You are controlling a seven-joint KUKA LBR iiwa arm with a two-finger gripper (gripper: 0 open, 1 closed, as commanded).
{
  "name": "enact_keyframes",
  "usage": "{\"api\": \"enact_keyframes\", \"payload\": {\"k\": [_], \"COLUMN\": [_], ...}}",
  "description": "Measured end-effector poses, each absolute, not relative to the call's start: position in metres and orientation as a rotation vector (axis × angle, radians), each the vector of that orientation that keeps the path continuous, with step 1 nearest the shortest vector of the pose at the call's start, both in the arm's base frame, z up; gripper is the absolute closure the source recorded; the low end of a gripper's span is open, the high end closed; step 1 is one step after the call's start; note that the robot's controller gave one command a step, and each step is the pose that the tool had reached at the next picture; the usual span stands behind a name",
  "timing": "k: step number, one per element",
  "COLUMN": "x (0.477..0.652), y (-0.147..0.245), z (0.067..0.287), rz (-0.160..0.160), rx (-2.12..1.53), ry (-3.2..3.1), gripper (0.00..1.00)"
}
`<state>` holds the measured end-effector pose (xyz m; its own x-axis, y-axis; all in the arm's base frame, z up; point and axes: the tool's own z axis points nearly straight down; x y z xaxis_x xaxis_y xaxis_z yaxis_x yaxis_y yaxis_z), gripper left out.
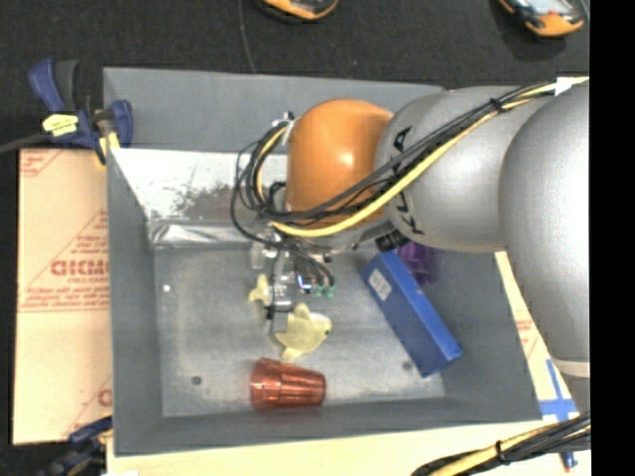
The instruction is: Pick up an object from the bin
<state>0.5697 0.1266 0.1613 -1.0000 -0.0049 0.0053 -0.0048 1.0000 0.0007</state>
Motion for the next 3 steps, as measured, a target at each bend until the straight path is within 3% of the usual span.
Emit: {"api": "enact_keyframes", "payload": {"k": [1, 3], "x": [0.571, 0.561], "y": [0.126, 0.078], "z": [0.166, 0.109], "rz": [-0.003, -0.003], "rx": [0.003, 0.088], "ry": [-3.144, -3.142], "gripper": [0.0, 0.0]}}
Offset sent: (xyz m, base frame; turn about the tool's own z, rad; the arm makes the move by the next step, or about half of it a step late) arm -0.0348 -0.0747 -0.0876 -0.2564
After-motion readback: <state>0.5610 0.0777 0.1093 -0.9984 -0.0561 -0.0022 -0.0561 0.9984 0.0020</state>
